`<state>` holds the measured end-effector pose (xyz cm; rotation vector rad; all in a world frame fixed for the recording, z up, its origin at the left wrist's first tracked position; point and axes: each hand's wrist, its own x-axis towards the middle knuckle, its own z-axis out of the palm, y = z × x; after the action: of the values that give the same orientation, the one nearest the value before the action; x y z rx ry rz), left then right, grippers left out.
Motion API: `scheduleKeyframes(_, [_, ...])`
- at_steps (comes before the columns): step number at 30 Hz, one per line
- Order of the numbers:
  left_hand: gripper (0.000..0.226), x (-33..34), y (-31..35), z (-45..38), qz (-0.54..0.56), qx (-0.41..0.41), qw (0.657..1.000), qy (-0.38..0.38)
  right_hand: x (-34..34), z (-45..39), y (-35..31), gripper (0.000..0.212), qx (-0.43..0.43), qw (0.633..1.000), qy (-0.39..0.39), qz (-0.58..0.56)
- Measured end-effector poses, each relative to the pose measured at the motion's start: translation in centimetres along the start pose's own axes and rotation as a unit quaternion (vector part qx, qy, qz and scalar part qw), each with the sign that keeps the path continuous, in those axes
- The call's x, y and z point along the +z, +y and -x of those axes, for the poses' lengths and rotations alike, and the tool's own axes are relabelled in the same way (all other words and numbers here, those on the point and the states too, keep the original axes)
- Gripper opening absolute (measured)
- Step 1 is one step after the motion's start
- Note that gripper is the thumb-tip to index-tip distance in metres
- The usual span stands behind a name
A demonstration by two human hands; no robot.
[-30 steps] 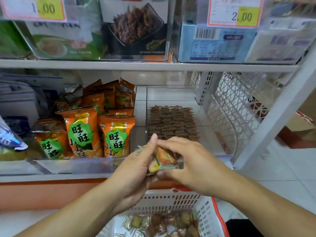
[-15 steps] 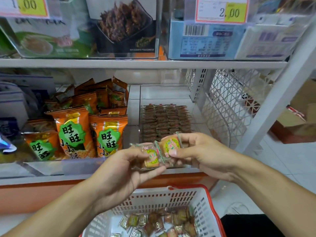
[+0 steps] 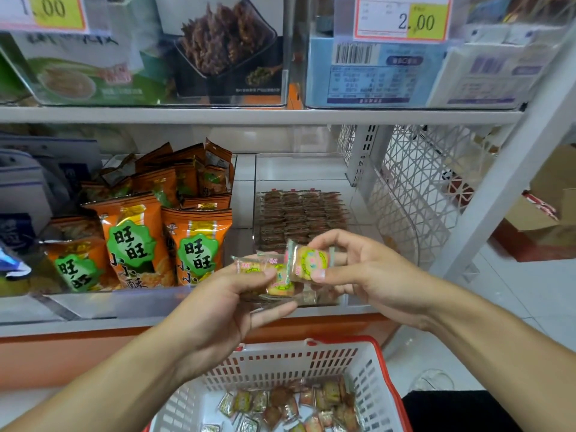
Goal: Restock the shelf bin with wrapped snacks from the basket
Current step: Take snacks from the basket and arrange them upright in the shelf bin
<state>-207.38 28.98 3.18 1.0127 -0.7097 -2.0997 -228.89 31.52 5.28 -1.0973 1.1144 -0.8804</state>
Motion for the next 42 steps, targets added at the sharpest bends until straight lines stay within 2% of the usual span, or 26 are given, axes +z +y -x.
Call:
scheduleKeyframes(2, [0.047,-0.1,-0.1,-0.1,-0.002,0.000,1.000,-0.008,0.2,0.0,0.1,0.022,0.003,1.000,0.023,-0.010])
scheduleKeyframes(5, [0.047,-0.1,-0.2,-0.1,-0.004,-0.002,1.000,-0.014,0.5,-0.3,0.6,0.023,0.014,0.998,0.052,-0.044])
scheduleKeyframes(8, [0.053,-0.1,-0.5,0.1,-0.023,0.003,0.999,-0.035,0.9,-0.2,0.9,0.033,0.034,0.997,0.035,-0.053])
scheduleKeyframes(10, [0.054,0.0,-0.7,0.2,-0.050,0.017,0.998,-0.045,1.3,-0.1,1.4,0.042,0.030,0.999,0.015,-0.016])
scheduleKeyframes(12, [0.050,0.2,-1.0,0.3,-0.070,0.031,0.996,-0.049,1.7,0.0,2.0,0.044,0.009,0.996,0.012,0.086])
scheduleKeyframes(15, [0.045,0.3,-1.4,0.2,-0.131,0.040,0.988,-0.065,2.0,-0.1,2.5,0.044,-0.047,0.965,0.021,0.257])
scheduleKeyframes(17, [0.042,0.7,-1.6,0.3,-0.137,0.036,0.986,-0.084,2.2,-0.2,2.6,0.049,-0.061,0.944,0.010,0.325])
scheduleKeyframes(19, [0.046,1.0,-1.9,0.2,-0.145,0.038,0.984,-0.093,2.3,-0.1,2.4,0.061,-0.058,0.934,-0.020,0.351])
scheduleKeyframes(20, [0.052,1.3,-2.1,0.2,-0.148,0.040,0.984,-0.089,2.3,0.0,2.2,0.060,-0.062,0.935,-0.044,0.346])
scheduleKeyframes(23, [0.081,1.4,-2.8,0.1,-0.149,0.032,0.987,-0.057,1.9,0.3,1.5,0.041,-0.074,0.943,-0.085,0.313])
scheduleKeyframes(25, [0.086,1.5,-3.3,0.1,-0.146,0.020,0.987,-0.068,1.2,0.4,1.2,0.039,-0.076,0.945,-0.078,0.310])
scheduleKeyframes(27, [0.080,1.7,-3.2,0.1,-0.145,0.015,0.984,-0.101,0.8,0.6,1.0,0.046,-0.086,0.939,-0.081,0.322])
scheduleKeyframes(29, [0.074,1.8,-3.0,0.0,-0.151,0.033,0.979,-0.133,0.2,0.6,0.4,0.050,-0.117,0.943,-0.063,0.305])
scheduleKeyframes(30, [0.075,1.8,-3.0,-0.1,-0.152,0.055,0.979,-0.121,-0.4,0.5,0.0,0.051,-0.136,0.950,-0.030,0.280])
scheduleKeyframes(32, [0.072,1.3,-3.0,-0.6,-0.195,0.119,0.972,-0.051,-2.3,-0.2,-0.8,0.051,-0.160,0.951,0.072,0.255])
scheduleKeyframes(33, [0.071,0.8,-3.1,-0.7,-0.279,0.171,0.945,-0.022,-3.3,-0.7,-1.2,0.051,-0.154,0.934,0.131,0.295])
scheduleKeyframes(34, [0.069,0.3,-3.2,-0.6,-0.400,0.231,0.887,0.003,-4.2,-1.1,-1.4,0.050,-0.127,0.899,0.181,0.378])
scheduleKeyframes(36, [0.067,-0.7,-3.6,-0.5,-0.613,0.326,0.720,0.021,-5.8,-2.0,-1.0,0.046,-0.036,0.821,0.216,0.527])
scheduleKeyframes(37, [0.066,-1.1,-3.8,-0.7,-0.665,0.347,0.661,0.014,-6.2,-2.5,-0.5,0.043,0.008,0.800,0.206,0.564])
scheduleKeyframes(38, [0.066,-1.3,-4.0,-0.9,-0.695,0.350,0.628,-0.002,-6.3,-3.0,0.0,0.040,0.045,0.791,0.192,0.580])
scheduleKeyframes(39, [0.067,-1.5,-4.2,-1.0,-0.716,0.343,0.608,-0.016,-6.2,-3.6,0.5,0.039,0.077,0.789,0.183,0.582])
scheduleKeyframes(42, [0.076,-1.6,-4.9,-1.4,-0.752,0.318,0.576,-0.036,-5.7,-5.3,1.2,0.041,0.147,0.777,0.166,0.589])
